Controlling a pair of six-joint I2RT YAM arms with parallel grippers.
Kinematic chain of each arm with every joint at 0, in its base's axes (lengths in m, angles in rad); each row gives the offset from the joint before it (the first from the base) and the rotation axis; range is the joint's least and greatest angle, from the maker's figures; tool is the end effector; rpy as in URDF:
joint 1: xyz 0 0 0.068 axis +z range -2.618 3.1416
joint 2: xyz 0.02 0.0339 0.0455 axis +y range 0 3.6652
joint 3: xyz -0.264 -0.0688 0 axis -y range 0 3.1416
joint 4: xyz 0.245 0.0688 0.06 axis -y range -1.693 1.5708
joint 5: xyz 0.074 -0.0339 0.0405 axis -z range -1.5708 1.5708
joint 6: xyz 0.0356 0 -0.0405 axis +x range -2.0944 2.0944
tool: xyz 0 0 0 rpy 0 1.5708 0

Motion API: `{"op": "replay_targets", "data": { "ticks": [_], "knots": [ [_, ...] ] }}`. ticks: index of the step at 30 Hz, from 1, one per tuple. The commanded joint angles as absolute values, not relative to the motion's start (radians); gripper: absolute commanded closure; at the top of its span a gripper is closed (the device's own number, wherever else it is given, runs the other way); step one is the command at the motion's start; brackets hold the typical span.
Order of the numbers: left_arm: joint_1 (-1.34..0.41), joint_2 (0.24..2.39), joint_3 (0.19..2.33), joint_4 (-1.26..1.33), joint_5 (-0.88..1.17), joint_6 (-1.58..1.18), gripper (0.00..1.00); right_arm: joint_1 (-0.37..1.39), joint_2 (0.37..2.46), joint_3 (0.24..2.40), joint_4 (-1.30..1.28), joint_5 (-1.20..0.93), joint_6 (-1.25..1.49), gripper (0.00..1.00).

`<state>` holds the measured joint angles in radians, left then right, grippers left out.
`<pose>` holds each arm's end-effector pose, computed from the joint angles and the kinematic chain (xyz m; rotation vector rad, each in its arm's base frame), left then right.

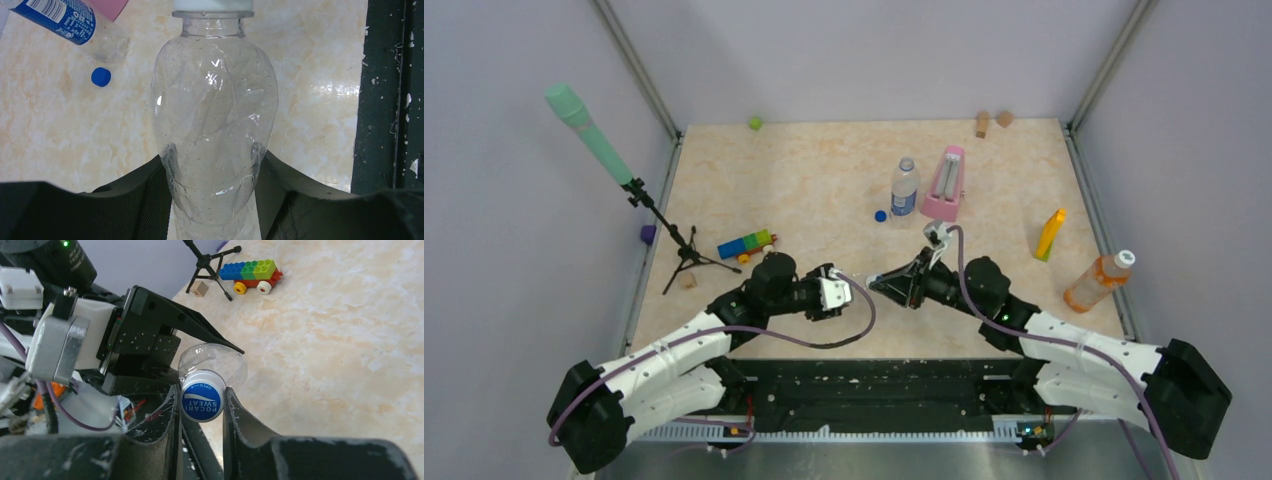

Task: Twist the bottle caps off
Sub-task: Unscrew the bottle cap from the plastic bottle.

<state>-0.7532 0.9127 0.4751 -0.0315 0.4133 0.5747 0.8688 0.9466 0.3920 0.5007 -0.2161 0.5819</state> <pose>0.1368 -0.1479 0.2247 1.4508 1.4317 -0.5328 0.1325 0.1685 0.2438 -0.4347 1.7323 1.2609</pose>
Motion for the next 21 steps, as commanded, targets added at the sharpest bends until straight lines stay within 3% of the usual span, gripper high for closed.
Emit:
{"op": "replay_targets", "data": {
  "ticks": [1, 13, 21],
  "knots": [
    [-0.756, 0.888, 0.505, 0.029, 0.462, 0.569, 1.00, 0.869, 0.967, 0.409, 0.504, -0.354, 0.363, 1.00],
    [-0.755, 0.851, 0.476, 0.064, 0.506, 0.547, 1.00, 0.868, 0.998, 0.404, 0.441, -0.638, -0.394, 1.00],
    [-0.752, 0.844, 0.480, 0.058, 0.524, 0.555, 1.00, 0.865, 1.025, 0.400, 0.440, -0.694, -0.666, 1.00]
  ]
}}
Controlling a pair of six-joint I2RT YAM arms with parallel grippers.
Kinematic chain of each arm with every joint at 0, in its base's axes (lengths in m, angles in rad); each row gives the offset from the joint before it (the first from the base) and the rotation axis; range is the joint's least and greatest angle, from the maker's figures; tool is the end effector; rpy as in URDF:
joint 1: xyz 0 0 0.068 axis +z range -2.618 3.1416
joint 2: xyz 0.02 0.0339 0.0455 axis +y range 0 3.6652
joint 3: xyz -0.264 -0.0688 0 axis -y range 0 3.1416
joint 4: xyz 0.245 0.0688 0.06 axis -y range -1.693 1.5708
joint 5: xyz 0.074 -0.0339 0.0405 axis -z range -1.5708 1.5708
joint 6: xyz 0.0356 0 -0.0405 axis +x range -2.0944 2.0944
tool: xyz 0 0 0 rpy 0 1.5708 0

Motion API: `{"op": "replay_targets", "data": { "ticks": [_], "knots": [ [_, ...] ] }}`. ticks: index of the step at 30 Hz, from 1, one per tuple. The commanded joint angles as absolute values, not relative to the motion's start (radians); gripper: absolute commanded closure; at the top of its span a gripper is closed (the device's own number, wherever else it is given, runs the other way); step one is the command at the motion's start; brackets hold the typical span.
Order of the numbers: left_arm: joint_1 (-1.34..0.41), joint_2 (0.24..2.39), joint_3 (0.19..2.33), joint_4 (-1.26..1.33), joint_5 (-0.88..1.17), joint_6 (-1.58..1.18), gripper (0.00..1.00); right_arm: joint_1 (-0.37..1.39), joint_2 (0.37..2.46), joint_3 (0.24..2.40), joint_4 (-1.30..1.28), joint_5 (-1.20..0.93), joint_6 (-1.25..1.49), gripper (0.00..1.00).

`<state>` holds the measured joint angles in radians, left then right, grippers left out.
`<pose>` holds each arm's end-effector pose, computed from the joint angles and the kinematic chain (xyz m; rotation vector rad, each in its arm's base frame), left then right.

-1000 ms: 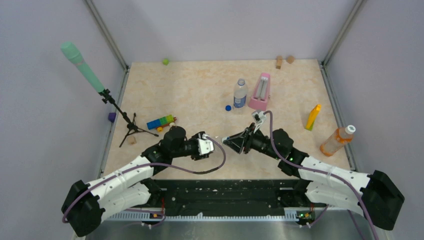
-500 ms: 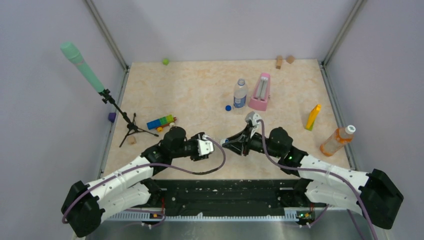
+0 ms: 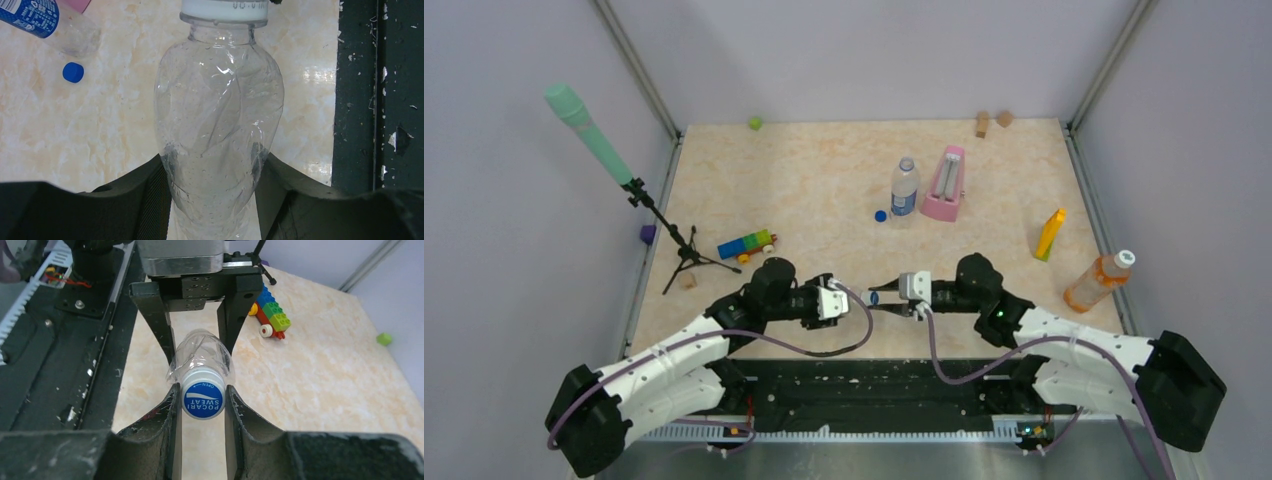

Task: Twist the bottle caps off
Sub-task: Unscrew the bottle cap from the plastic bottle.

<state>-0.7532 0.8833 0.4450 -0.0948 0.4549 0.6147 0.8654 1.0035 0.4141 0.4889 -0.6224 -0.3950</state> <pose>0.1287 -0.1421 0.2140 1.5235 1.4348 -0.5610 0.1252 0.1791 0.2395 -1.3673 1.0558 0.8684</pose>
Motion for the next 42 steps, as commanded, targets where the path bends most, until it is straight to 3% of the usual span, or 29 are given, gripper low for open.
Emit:
{"op": "replay_targets", "data": {
  "ticks": [1, 7, 8, 11, 16, 23, 28, 36, 42],
  "knots": [
    [-0.752, 0.844, 0.480, 0.056, 0.525, 0.554, 1.00, 0.861, 1.020, 0.394, 0.449, -0.705, -0.690, 1.00],
    [-0.749, 0.838, 0.476, 0.042, 0.492, 0.555, 1.00, 0.807, 1.001, 0.340, 0.641, -0.687, -0.589, 1.00],
    [-0.749, 0.837, 0.476, 0.041, 0.471, 0.554, 1.00, 0.807, 0.999, 0.322, 0.705, -0.643, -0.509, 0.91],
    [-0.749, 0.840, 0.474, 0.041, 0.413, 0.559, 1.00, 0.807, 0.987, 0.290, 0.864, -0.439, -0.208, 0.48],
    [-0.750, 0.884, 0.482, 0.044, 0.367, 0.592, 1.00, 0.807, 0.943, 0.323, 0.817, -0.247, 0.262, 0.34],
    [-0.750, 0.910, 0.503, 0.035, 0.361, 0.603, 1.00, 0.807, 0.925, 0.358, 0.692, -0.119, 0.667, 0.35],
    [-0.750, 0.910, 0.510, 0.035, 0.372, 0.604, 1.00, 0.807, 0.968, 0.318, 0.765, -0.085, 0.835, 0.42],
    [-0.750, 0.917, 0.508, 0.032, 0.371, 0.605, 1.00, 0.812, 1.063, 0.346, 0.838, -0.193, 0.916, 0.43],
    [-0.750, 0.930, 0.507, 0.037, 0.367, 0.605, 1.00, 0.813, 1.063, 0.342, 0.823, -0.185, 0.913, 0.51]
  ]
}}
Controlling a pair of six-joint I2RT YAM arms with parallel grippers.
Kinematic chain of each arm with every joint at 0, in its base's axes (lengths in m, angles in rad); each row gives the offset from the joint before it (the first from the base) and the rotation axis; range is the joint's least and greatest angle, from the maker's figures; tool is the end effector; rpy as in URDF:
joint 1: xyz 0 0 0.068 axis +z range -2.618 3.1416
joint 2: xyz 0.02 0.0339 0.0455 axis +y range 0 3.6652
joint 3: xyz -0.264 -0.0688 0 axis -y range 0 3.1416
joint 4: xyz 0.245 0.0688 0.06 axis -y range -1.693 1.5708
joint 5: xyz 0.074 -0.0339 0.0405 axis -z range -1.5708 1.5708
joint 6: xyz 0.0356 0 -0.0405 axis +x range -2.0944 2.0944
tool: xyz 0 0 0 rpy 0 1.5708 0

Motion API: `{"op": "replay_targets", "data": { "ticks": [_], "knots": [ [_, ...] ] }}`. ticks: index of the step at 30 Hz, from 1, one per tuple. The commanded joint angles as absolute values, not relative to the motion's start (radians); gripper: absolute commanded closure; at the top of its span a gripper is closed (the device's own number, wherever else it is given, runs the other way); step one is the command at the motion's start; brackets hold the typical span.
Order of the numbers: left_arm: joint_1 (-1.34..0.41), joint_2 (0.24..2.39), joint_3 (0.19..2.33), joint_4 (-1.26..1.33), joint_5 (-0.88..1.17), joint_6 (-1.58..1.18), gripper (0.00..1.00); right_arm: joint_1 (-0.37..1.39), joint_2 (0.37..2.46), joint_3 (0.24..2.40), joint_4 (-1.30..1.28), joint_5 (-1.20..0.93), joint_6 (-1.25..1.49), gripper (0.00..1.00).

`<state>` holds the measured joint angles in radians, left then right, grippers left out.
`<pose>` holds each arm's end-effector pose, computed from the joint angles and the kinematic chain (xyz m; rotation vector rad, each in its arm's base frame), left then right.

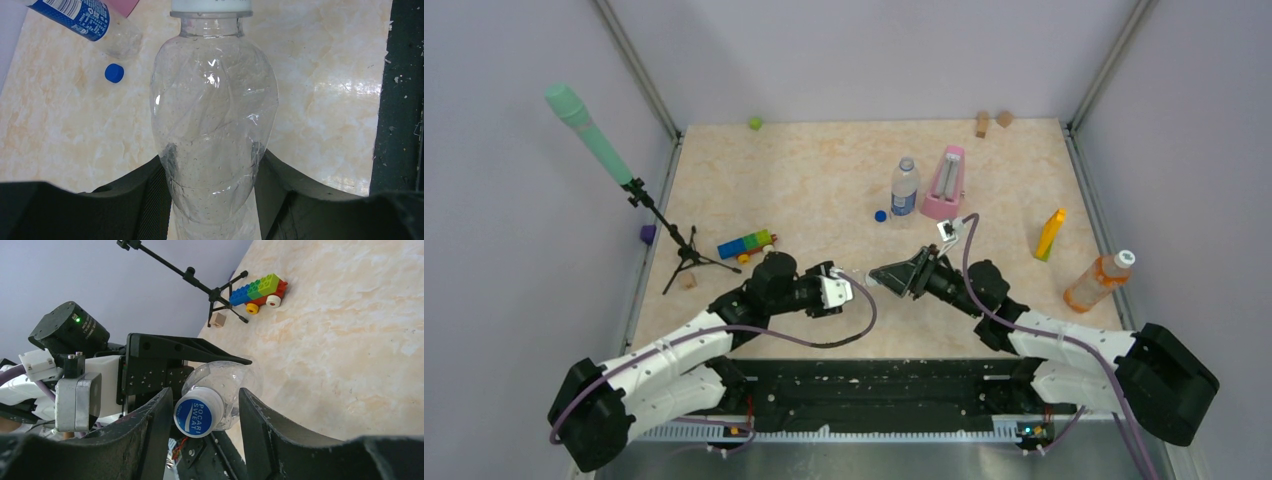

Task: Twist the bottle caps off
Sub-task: Unscrew the bottle cap from the plastic bottle.

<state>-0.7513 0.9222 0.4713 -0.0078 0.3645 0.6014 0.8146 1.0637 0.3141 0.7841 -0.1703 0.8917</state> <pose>0.1400 -0.1481 0.2236 1.4410 1.4267 -0.4640 0.1473 0.1649 0.2250 -0.0861 1.7345 1.4461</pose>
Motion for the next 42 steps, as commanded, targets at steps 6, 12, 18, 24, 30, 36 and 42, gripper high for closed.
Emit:
{"op": "replay_targets", "data": {
  "ticks": [6, 12, 18, 24, 30, 36, 42],
  "knots": [
    [-0.751, 0.936, 0.509, 0.035, 0.358, 0.601, 1.00, 0.816, 1.062, 0.365, 0.752, -0.233, 0.893, 0.50],
    [-0.750, 0.937, 0.511, 0.035, 0.363, 0.602, 1.00, 0.821, 1.044, 0.370, 0.724, -0.222, 0.860, 0.64],
    [-0.750, 0.935, 0.511, 0.031, 0.374, 0.603, 1.00, 0.821, 1.053, 0.384, 0.694, -0.236, 0.778, 0.96],
    [-0.750, 0.927, 0.512, 0.022, 0.377, 0.557, 1.00, 0.821, 1.049, 0.410, 0.646, -0.398, 0.454, 1.00],
    [-0.746, 0.913, 0.500, 0.046, 0.427, 0.548, 1.00, 0.821, 1.051, 0.426, 0.575, -0.467, 0.100, 1.00],
    [-0.739, 0.911, 0.500, 0.053, 0.476, 0.542, 1.00, 0.821, 1.037, 0.385, 0.586, -0.596, -0.291, 1.00],
    [-0.734, 0.893, 0.496, 0.051, 0.489, 0.542, 1.00, 0.820, 1.008, 0.361, 0.563, -0.666, -0.571, 1.00]
  ]
}}
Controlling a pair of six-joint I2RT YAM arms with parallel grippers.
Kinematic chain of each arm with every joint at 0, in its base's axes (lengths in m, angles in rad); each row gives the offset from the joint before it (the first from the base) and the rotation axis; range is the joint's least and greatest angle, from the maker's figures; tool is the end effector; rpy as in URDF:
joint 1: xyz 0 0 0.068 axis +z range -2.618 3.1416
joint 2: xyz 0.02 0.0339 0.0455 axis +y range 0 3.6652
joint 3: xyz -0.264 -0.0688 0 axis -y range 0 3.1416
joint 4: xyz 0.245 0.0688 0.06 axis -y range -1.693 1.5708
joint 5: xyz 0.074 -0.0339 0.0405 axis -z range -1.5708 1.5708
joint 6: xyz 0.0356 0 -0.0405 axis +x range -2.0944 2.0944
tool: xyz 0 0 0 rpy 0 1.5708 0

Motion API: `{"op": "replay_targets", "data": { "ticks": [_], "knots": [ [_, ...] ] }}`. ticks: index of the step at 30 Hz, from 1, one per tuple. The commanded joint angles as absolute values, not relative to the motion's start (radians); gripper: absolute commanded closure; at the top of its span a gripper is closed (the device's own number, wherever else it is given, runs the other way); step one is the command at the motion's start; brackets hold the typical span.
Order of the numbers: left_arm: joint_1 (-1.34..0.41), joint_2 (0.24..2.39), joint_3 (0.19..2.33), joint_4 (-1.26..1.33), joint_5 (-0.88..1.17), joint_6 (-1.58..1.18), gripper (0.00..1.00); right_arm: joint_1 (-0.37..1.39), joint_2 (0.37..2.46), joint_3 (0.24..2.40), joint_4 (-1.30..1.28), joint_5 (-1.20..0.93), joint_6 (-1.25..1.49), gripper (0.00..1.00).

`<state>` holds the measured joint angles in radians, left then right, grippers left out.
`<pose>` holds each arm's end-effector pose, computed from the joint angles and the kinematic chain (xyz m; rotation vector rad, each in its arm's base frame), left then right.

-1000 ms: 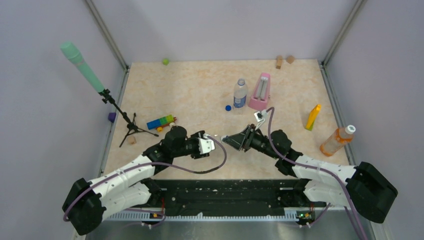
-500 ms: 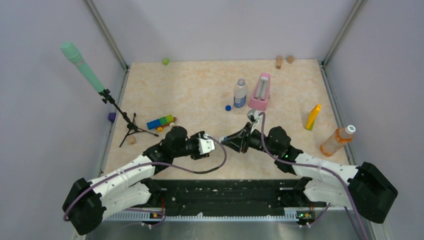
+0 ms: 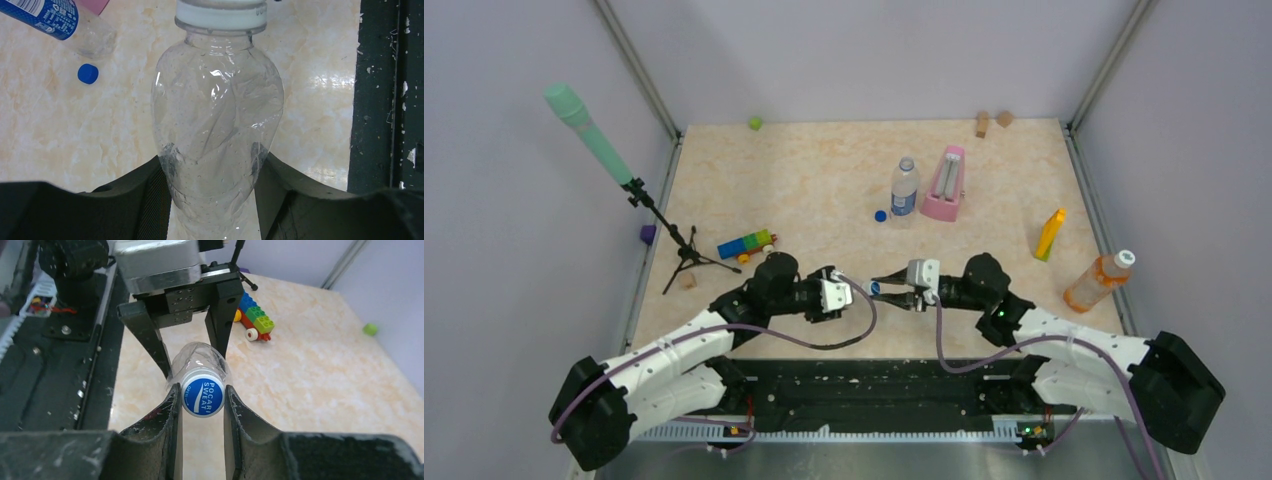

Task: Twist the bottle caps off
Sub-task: Unscrew the bottle cap from the plastic bottle.

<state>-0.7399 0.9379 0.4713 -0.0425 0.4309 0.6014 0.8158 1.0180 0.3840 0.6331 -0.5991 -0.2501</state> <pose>0.1395 -0.1475 0.2179 1.4838 1.4457 -0.5321 0.1346 0.1723 0.2413 -1.2175 1.1084 0.9053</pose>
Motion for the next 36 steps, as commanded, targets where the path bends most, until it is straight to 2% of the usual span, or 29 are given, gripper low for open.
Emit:
{"op": "replay_targets", "data": {
  "ticks": [1, 4, 5, 6, 7, 8, 11, 13, 16, 18, 24, 28, 33, 36],
  "knots": [
    [-0.733, 0.891, 0.496, 0.051, 0.490, 0.541, 1.00, 0.819, 1.005, 0.361, 0.554, -0.672, -0.601, 1.00],
    [-0.732, 0.888, 0.495, 0.051, 0.487, 0.540, 1.00, 0.820, 1.002, 0.348, 0.609, -0.643, -0.601, 1.00],
    [-0.732, 0.888, 0.495, 0.049, 0.480, 0.541, 1.00, 0.820, 1.004, 0.335, 0.668, -0.612, -0.557, 0.97],
    [-0.733, 0.888, 0.495, 0.044, 0.471, 0.544, 1.00, 0.818, 1.003, 0.316, 0.732, -0.581, -0.495, 0.87],
    [-0.732, 0.888, 0.494, 0.041, 0.464, 0.547, 1.00, 0.818, 1.003, 0.295, 0.811, -0.532, -0.409, 0.62],
    [-0.732, 0.888, 0.493, 0.039, 0.454, 0.553, 1.00, 0.817, 1.002, 0.275, 0.886, -0.485, -0.309, 0.50],
    [-0.733, 0.895, 0.480, 0.044, 0.431, 0.576, 1.00, 0.817, 0.988, 0.240, 1.020, -0.371, -0.086, 0.39],
    [-0.733, 0.901, 0.478, 0.051, 0.417, 0.579, 1.00, 0.818, 0.974, 0.233, 1.067, -0.328, 0.080, 0.27],
    [-0.733, 0.904, 0.480, 0.051, 0.407, 0.583, 1.00, 0.818, 0.955, 0.230, 1.105, -0.227, 0.353, 0.22],
    [-0.733, 0.902, 0.480, 0.055, 0.398, 0.586, 1.00, 0.819, 0.934, 0.250, 1.022, -0.169, 0.519, 0.22],
    [-0.733, 0.900, 0.482, 0.064, 0.386, 0.588, 1.00, 0.820, 0.914, 0.259, 0.851, -0.031, 0.853, 0.36],
    [-0.733, 0.905, 0.489, 0.056, 0.378, 0.594, 1.00, 0.832, 0.975, 0.269, 0.934, -0.105, 0.973, 0.35],
    [-0.734, 0.902, 0.487, 0.055, 0.388, 0.591, 1.00, 0.881, 1.039, 0.325, 0.919, -0.069, 0.996, 0.34],
    [-0.733, 0.898, 0.484, 0.052, 0.390, 0.590, 1.00, 0.895, 1.064, 0.355, 0.875, -0.064, 0.984, 0.40]
  ]
}}
